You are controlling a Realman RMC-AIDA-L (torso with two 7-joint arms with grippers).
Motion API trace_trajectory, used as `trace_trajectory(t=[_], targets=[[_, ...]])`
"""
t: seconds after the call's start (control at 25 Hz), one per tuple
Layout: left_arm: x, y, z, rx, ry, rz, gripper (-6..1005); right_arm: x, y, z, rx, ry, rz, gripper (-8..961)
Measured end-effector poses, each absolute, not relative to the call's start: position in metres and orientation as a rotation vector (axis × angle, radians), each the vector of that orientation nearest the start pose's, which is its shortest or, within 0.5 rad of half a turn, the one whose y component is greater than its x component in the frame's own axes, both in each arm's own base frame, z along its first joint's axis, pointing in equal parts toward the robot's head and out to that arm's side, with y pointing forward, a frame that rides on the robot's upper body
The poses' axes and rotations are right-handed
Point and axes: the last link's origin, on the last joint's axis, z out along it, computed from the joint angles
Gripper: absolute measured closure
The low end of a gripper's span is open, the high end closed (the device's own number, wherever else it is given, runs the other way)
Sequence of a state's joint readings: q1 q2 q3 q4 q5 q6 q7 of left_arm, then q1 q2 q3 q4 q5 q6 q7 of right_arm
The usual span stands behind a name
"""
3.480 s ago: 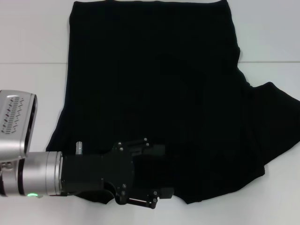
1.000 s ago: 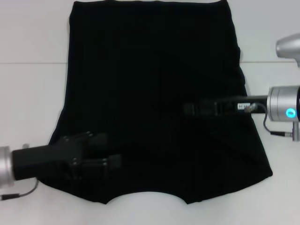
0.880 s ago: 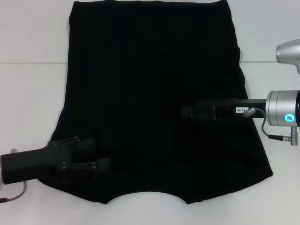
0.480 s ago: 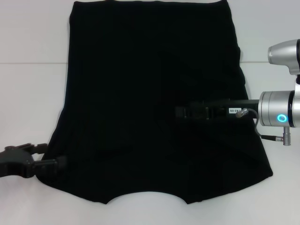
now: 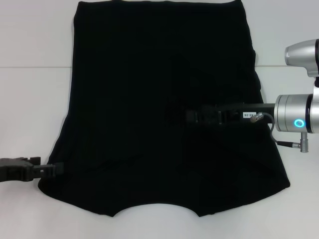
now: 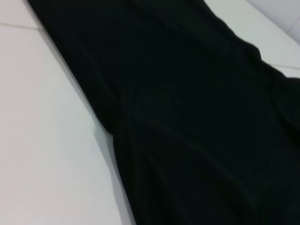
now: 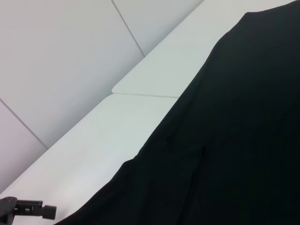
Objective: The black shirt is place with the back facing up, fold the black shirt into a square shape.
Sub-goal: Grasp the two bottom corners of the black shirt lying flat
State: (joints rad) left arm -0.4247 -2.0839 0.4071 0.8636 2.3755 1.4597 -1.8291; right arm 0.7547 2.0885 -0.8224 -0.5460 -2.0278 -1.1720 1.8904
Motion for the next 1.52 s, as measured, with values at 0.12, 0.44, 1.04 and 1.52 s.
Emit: trace_trajectory(t=[0.12, 0.44, 1.04, 1.52], targets=[[-0.353, 0.304, 0.052, -2.283, -1.327, -0.343, 113, 0.216, 0.403, -0.036, -2.539, 1.149, 0.555, 209], [-0.352, 0.304, 0.047, -2.323, -1.332, -0.281, 126, 0.216, 0.404, -0.034, -2.536, 1.147, 0.557, 208], [-0.353, 0.308, 0.051, -2.311, -1.314, -0.250, 477, 0.216, 0.405, -0.032, -2.543, 1.136, 0.549, 209], [-0.350, 0.309, 0.052, -2.324, -1.313, -0.265, 941, 0.233, 0.398, -0.022, -2.531, 1.166, 0.522, 209]])
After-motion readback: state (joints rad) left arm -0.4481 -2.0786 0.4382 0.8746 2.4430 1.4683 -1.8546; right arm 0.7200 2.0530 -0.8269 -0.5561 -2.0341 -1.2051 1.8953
